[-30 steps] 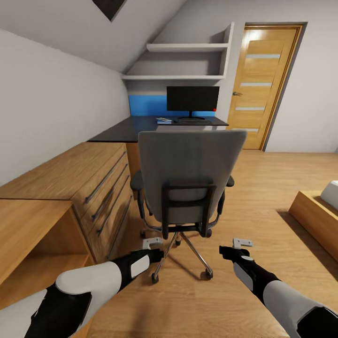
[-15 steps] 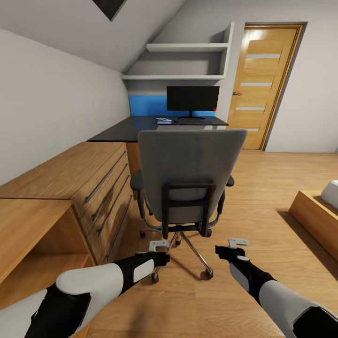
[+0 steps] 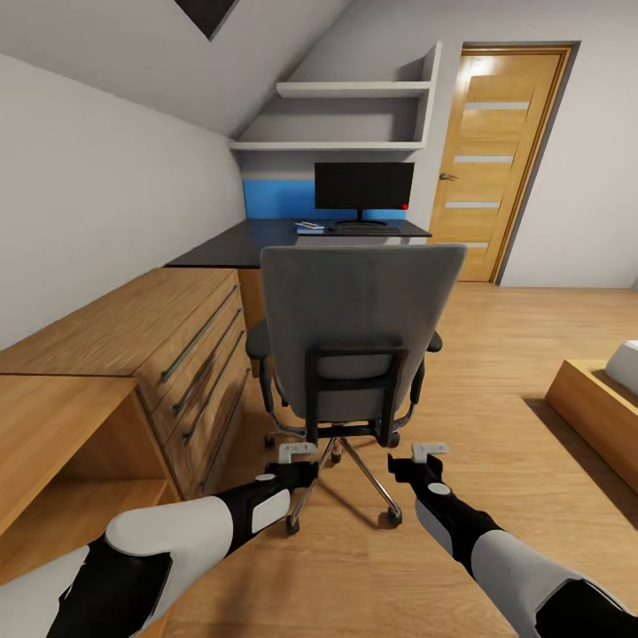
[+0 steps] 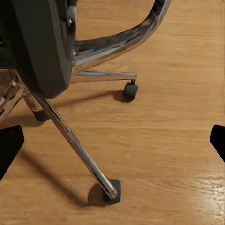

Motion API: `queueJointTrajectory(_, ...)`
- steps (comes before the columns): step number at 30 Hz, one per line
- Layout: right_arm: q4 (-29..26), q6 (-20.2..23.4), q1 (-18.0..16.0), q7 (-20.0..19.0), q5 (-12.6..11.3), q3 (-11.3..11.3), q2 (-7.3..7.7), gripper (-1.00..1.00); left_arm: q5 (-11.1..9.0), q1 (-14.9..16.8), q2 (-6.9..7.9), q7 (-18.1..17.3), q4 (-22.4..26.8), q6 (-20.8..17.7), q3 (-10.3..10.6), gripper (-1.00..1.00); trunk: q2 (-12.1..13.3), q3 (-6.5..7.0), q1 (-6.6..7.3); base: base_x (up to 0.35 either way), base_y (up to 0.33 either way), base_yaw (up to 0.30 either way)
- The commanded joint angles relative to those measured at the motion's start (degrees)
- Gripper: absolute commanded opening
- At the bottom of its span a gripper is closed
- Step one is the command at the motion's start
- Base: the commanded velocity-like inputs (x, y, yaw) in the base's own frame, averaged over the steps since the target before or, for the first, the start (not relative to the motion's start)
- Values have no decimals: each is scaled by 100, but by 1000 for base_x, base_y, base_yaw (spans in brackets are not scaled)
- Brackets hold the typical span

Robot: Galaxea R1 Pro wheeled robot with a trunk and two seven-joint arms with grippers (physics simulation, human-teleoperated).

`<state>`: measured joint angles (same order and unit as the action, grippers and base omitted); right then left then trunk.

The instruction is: In the bedroom, organize the workspace by keeping the computer under the desk, ensuring the monitor is on the desk, placing the keyboard on the desk next to the monitor, placing the mouse on the desk next to the keyboard, moving the folder from the swivel chair onto the desk next to the mouse, stacking the notebook on top of the folder with the pen on top of the notebook, and positioning the swivel chair next to the desk.

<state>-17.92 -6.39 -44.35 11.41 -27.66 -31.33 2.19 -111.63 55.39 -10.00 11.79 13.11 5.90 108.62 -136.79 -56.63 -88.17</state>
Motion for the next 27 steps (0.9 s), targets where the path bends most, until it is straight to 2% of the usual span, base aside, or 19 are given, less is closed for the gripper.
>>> queueJointTrajectory(1, -1, -57, -4, 28, -56, -51, 4, 100, -48, 7, 0, 32, 12, 100, 50, 100, -2, -6, 1, 0, 0, 0)
queueJointTrajectory(2, 2, -128, -2, 28, -44, -53, 3, 100, -49, 7, 0, 33, 10, 214, 56, 100, -2, -6, 1, 0, 0, 0)
queueJointTrajectory(3, 19, -301, 4, -45, 165, -50, -28, 100, -51, 7, 0, 28, 14, 595, 80, 100, -2, -6, 1, 0, 0, 0)
queueJointTrajectory(8, 38, -608, 25, -150, 527, -49, -110, 100, -76, 7, 0, 20, 21, 945, 88, 100, -2, -6, 1, 0, 0, 0)
queueJointTrajectory(22, 43, -765, 31, -165, 594, -57, -138, 100, -86, 7, 0, 16, 62, 935, 97, 100, -2, -6, 1, 2, 0, 0)
queueJointTrajectory(27, 43, -767, 32, -166, 595, -64, -147, 100, -87, 7, 0, 16, 68, 924, 98, 100, -2, -6, 1, 167, 0, 0)
